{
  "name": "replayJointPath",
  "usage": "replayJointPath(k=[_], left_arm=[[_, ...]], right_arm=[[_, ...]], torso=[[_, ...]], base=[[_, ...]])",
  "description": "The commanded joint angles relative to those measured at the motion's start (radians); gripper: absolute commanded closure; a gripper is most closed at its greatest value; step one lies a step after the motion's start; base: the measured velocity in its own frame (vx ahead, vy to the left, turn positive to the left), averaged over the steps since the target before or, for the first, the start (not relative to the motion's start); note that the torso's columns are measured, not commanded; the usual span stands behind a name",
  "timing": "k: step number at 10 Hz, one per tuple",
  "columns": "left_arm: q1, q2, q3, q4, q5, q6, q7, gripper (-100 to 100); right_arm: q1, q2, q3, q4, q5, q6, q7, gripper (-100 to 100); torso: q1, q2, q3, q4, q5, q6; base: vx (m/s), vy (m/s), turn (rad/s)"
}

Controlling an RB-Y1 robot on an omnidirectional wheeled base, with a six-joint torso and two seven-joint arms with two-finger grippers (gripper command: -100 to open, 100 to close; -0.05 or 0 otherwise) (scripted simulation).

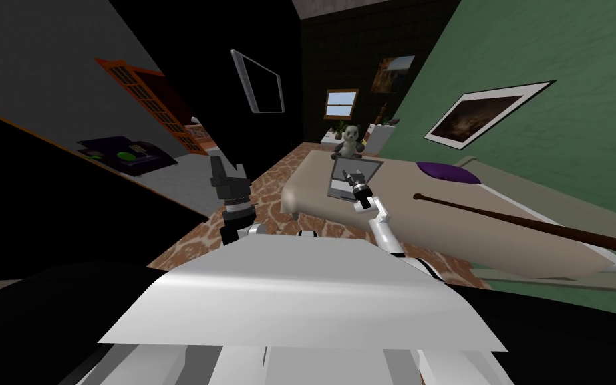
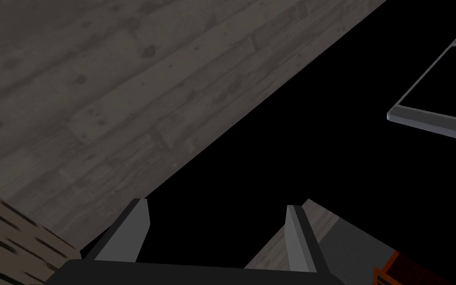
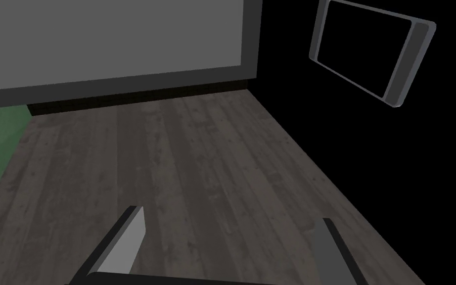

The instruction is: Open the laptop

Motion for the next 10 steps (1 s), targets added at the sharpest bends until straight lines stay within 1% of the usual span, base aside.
replayJointPath(k=[1, 2, 3, 4, 5, 6, 7, 8, 9, 10], left_arm=[[0.0, 0.0, 0.0, 0.0, 0.0, 0.0, 0.0, 0], [0.0, 0.0, 0.0, 0.0, 0.0, 0.0, 0.0, 0], [0.0, 0.0, 0.0, 0.0, 0.0, 0.0, 0.0, 0], [0.0, 0.0, 0.0, 0.0, 0.0, 0.0, 0.0, 0], [0.0, 0.0, 0.0, 0.0, 0.0, 0.0, 0.0, 0], [0.0, 0.0, 0.0, 0.0, 0.0, 0.0, 0.0, 0], [0.0, 0.0, 0.0, 0.0, 0.0, 0.0, 0.0, 0], [0.0, 0.0, 0.0, 0.0, 0.0, 0.0, 0.0, 0], [0.0, 0.0, 0.0, 0.0, 0.0, 0.0, 0.0, 0], [0.0, 0.0, 0.0, 0.0, 0.0, 0.0, 0.0, 0]], right_arm=[[-0.052, -0.029, 0.003, 0.083, 0.052, 0.049, 0.045, -100], [-0.087, -0.046, 0.004, 0.11, 0.084, 0.078, 0.072, -100], [-0.087, -0.046, 0.004, 0.134, 0.088, 0.08, 0.072, -100], [-0.121, -0.063, 0.005, 0.183, 0.123, 0.109, 0.096, -100], [-0.121, -0.063, 0.005, 0.186, 0.123, 0.109, 0.096, -100], [-0.155, -0.078, 0.007, 0.237, 0.159, 0.138, 0.118, -100], [-0.186, -0.093, 0.007, 0.264, 0.193, 0.166, 0.139, -100], [-0.186, -0.093, 0.007, 0.288, 0.194, 0.166, 0.139, -100], [-0.216, -0.106, 0.008, 0.333, 0.228, 0.193, 0.157, -100], [-0.245, -0.118, 0.009, 0.366, 0.262, 0.218, 0.174, -100]], torso=[[-0.001, 0.001, 0.0, 0.0, 0.0, 0.001], [-0.001, 0.001, 0.0, 0.0, 0.0, 0.0], [0.001, 0.001, 0.0, 0.0, 0.0, 0.0], [0.0, 0.0, 0.0, 0.0, 0.0, 0.001], [-0.001, 0.0, 0.0, 0.0, 0.0, 0.0], [-0.002, 0.001, 0.001, 0.0, 0.0, 0.001], [-0.001, 0.001, 0.001, 0.0, 0.0, 0.0], [0.001, 0.0, 0.0, 0.0, 0.0, 0.0], [-0.001, 0.001, 0.0, 0.0, 0.0, 0.001], [-0.001, 0.001, 0.0, 0.0, 0.0, 0.0]], base=[[0.0, 0.054, 0.109], [0.007, 0.078, 0.159], [0.015, 0.063, 0.066], [0.013, 0.057, 0.151], [0.012, 0.041, 0.064], [0.009, 0.047, 0.114], [0.016, 0.064, 0.209], [0.019, 0.049, 0.065], [0.017, 0.051, 0.138], [0.03, 0.058, 0.182]])
